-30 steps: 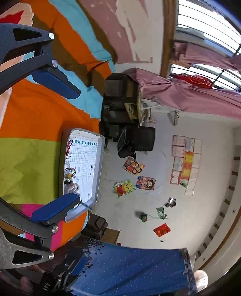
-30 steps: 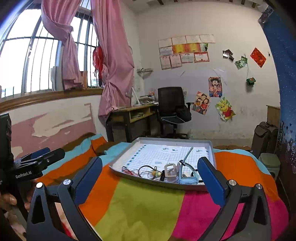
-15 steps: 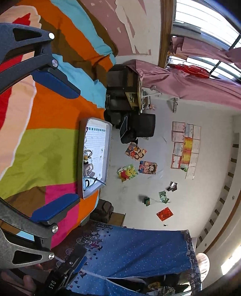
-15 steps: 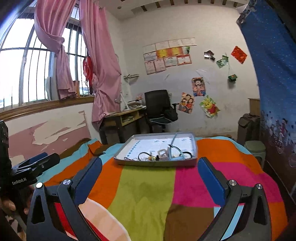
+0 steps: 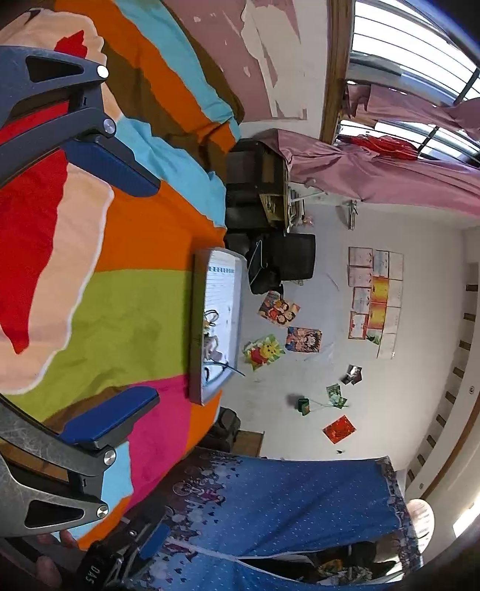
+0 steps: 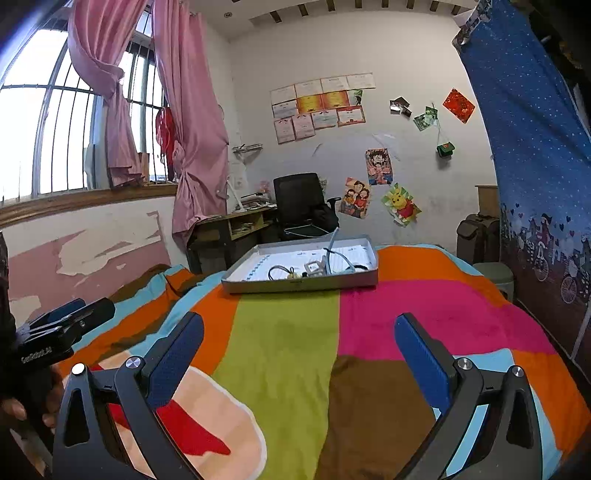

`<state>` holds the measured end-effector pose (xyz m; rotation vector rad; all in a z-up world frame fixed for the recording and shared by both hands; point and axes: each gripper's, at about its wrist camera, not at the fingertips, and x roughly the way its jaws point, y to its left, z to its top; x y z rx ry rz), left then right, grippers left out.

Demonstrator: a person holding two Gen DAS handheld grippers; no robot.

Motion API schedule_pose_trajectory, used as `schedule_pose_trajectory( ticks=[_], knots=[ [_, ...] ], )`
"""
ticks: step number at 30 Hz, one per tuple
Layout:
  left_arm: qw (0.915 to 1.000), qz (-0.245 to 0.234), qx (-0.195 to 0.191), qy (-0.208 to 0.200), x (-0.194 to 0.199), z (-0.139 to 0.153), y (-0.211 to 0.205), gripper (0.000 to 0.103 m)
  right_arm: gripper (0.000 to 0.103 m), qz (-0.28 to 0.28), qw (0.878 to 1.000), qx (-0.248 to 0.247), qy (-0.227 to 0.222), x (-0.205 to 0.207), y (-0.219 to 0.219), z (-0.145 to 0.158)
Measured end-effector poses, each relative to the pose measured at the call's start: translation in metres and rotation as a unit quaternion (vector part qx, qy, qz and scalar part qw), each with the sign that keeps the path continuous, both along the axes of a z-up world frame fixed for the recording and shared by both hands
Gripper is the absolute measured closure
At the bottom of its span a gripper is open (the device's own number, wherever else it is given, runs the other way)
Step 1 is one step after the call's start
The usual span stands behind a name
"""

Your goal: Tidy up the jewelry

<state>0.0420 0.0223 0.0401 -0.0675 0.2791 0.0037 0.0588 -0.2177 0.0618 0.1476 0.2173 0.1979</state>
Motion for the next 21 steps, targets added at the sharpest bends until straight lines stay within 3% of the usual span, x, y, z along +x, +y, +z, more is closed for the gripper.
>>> schedule_pose_trajectory(
  ticks=[8, 21],
  knots=[
    [0.9999, 0.007, 0.012, 0.007, 0.001, -0.019, -0.002, 0.0, 0.001, -0.003, 1.0, -0.023, -0.013, -0.001, -0.002, -0.01],
    [0.9997, 0.01, 0.019, 0.008, -0.005, -0.032, -0.002, 0.0, 0.001, -0.002, 1.0, -0.028, 0.006, 0.01, -0.006, -0.022]
  ],
)
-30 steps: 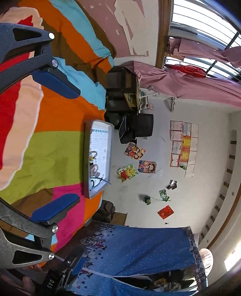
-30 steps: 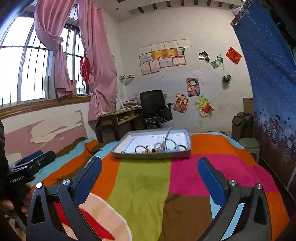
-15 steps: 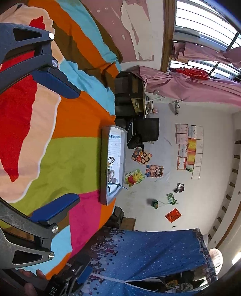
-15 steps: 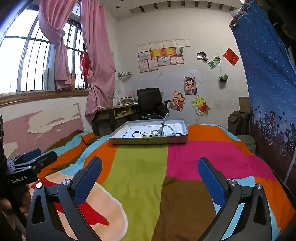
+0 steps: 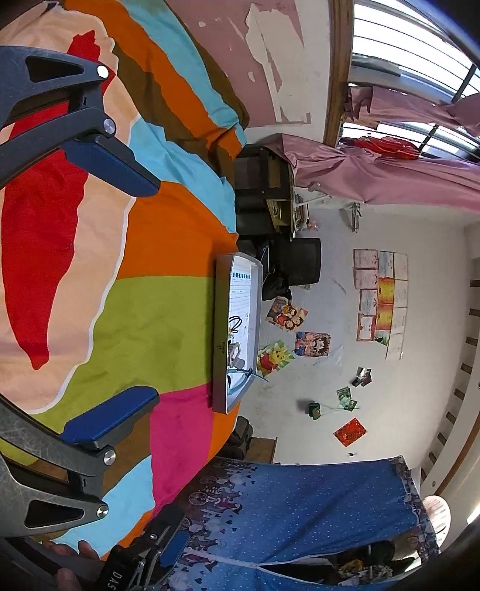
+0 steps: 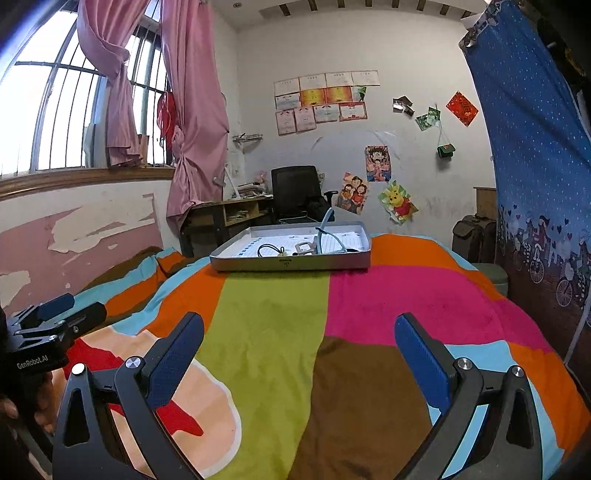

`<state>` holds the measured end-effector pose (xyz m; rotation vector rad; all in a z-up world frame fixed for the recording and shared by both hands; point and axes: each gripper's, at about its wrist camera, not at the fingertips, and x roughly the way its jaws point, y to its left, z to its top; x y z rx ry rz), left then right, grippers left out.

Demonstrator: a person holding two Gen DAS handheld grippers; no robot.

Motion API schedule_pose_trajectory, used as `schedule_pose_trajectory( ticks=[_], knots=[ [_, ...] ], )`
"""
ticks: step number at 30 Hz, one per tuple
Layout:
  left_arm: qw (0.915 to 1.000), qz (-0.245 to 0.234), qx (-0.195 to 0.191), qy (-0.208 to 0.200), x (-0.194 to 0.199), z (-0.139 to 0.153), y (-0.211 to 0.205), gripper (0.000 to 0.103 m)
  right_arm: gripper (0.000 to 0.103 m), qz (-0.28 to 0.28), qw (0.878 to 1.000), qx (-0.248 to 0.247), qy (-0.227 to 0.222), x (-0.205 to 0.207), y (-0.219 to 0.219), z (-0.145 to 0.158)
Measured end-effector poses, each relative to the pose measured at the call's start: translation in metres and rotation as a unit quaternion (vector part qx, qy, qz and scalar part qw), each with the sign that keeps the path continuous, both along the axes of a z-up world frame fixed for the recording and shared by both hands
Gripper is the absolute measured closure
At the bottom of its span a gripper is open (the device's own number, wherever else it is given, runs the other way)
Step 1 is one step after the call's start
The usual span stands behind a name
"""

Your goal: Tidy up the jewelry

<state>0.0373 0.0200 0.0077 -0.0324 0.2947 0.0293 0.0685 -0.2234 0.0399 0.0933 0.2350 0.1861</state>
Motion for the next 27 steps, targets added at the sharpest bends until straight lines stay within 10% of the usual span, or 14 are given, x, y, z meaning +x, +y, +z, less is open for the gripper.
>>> schedule_pose_trajectory(
  ticks=[27],
  knots=[
    [1.0, 0.0, -0.001, 0.001, -0.0005, 0.0027, -0.0038, 0.0, 0.001, 0.0, 1.0, -0.003, 0.0, 0.0004, 0.0065, 0.0021]
  ],
)
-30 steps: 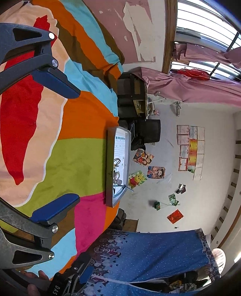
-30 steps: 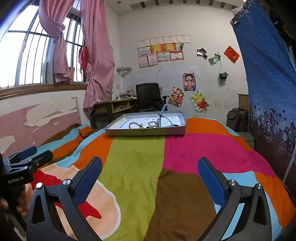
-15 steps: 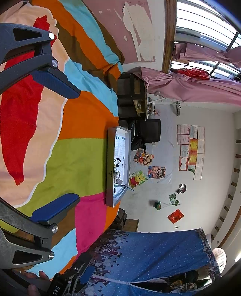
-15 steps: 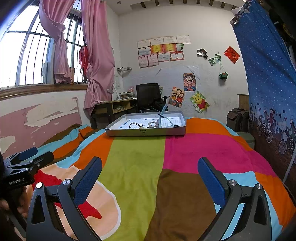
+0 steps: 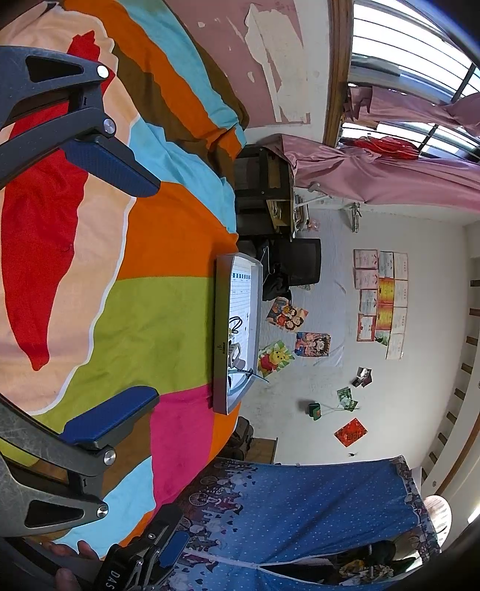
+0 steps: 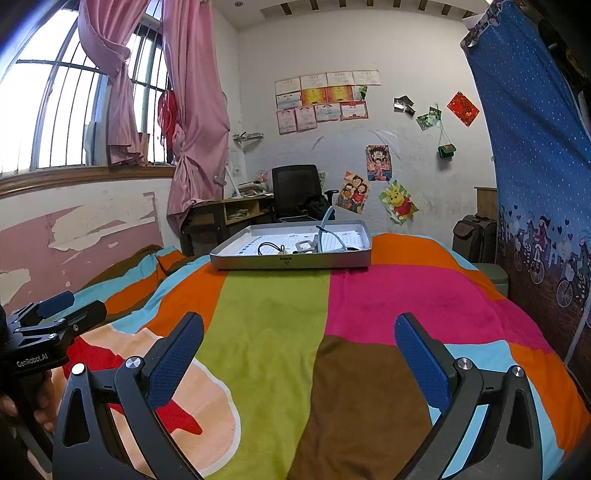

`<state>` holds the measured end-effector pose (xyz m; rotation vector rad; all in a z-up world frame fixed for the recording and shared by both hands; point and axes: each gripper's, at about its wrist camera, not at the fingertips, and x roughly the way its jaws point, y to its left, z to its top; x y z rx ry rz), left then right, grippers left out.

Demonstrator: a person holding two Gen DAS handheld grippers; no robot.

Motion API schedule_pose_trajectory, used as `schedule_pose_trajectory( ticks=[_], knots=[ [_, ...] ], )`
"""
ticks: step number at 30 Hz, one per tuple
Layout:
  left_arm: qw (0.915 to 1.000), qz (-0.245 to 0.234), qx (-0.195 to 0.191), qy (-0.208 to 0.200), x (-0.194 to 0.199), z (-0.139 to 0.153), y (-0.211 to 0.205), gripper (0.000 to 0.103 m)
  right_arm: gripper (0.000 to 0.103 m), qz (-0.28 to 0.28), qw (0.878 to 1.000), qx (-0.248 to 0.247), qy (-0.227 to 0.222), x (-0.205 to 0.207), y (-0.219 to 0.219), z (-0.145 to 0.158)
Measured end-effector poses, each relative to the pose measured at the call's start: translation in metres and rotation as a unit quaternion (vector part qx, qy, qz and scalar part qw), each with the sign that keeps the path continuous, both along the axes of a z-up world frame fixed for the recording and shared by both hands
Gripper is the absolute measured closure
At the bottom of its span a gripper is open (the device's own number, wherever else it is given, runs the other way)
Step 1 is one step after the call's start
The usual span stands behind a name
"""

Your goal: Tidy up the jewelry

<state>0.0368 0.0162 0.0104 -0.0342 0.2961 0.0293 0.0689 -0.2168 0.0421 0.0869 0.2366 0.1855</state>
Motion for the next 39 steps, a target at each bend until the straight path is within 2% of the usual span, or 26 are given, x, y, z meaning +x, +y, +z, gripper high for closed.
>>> schedule_pose_trajectory(
  ticks=[39],
  knots=[
    [1.0, -0.002, 0.003, 0.007, 0.0, -0.011, 0.0, 0.0, 0.001, 0.002, 1.0, 0.004, 0.008, 0.002, 0.003, -0.01]
  ],
)
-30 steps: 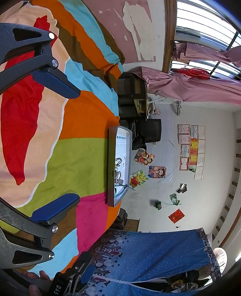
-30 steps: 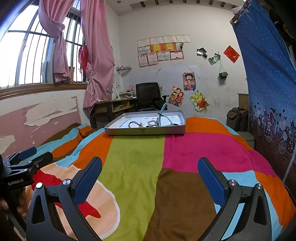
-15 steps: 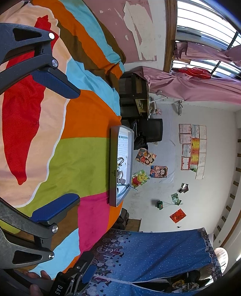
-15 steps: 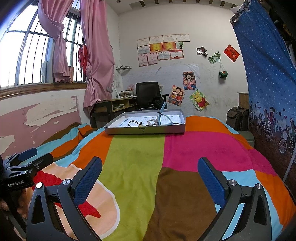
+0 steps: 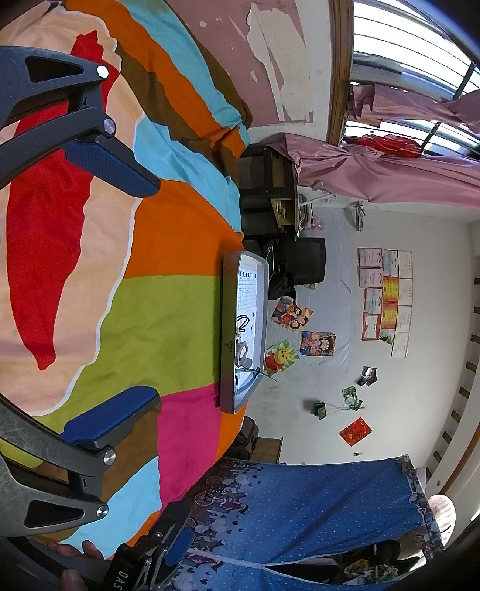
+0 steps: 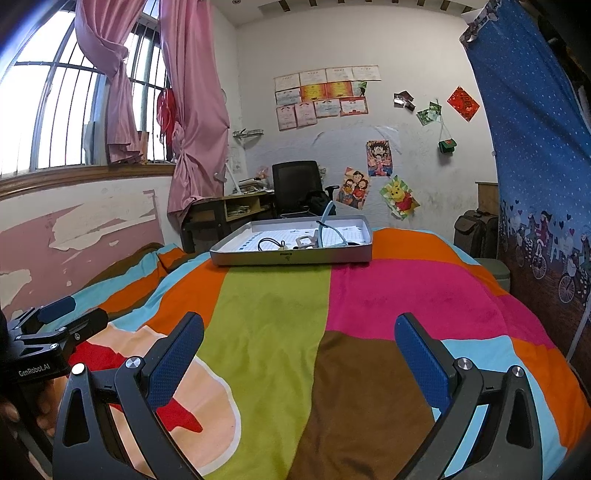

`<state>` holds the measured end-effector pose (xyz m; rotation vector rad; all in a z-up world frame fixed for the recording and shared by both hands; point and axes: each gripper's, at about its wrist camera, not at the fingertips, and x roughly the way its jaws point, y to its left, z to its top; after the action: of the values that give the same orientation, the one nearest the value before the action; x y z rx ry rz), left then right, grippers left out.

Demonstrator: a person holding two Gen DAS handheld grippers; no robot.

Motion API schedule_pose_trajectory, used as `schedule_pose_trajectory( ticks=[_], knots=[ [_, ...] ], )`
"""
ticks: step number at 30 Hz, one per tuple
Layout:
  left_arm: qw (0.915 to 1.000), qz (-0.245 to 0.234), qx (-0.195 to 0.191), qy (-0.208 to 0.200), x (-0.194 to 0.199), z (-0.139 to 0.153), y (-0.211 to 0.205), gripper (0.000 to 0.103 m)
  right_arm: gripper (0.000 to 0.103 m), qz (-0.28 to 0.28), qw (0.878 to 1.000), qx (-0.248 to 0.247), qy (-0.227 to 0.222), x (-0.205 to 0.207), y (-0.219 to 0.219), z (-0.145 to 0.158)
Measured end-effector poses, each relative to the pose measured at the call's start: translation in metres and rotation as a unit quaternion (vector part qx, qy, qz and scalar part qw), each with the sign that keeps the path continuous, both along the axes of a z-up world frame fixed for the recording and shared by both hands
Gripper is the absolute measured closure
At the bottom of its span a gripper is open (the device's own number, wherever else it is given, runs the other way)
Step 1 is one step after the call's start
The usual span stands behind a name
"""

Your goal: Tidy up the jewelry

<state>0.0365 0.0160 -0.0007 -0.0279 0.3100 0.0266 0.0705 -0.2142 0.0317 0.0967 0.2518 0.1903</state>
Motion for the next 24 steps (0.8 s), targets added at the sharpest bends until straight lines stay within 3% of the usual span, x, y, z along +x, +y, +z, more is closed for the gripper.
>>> schedule_pose_trajectory(
  ticks=[24],
  knots=[
    [1.0, 0.0, 0.002, 0.003, -0.0019, -0.0022, -0.0017, 0.0, 0.001, 0.001, 1.0, 0.001, 0.003, 0.0008, -0.0012, -0.0011]
  ],
)
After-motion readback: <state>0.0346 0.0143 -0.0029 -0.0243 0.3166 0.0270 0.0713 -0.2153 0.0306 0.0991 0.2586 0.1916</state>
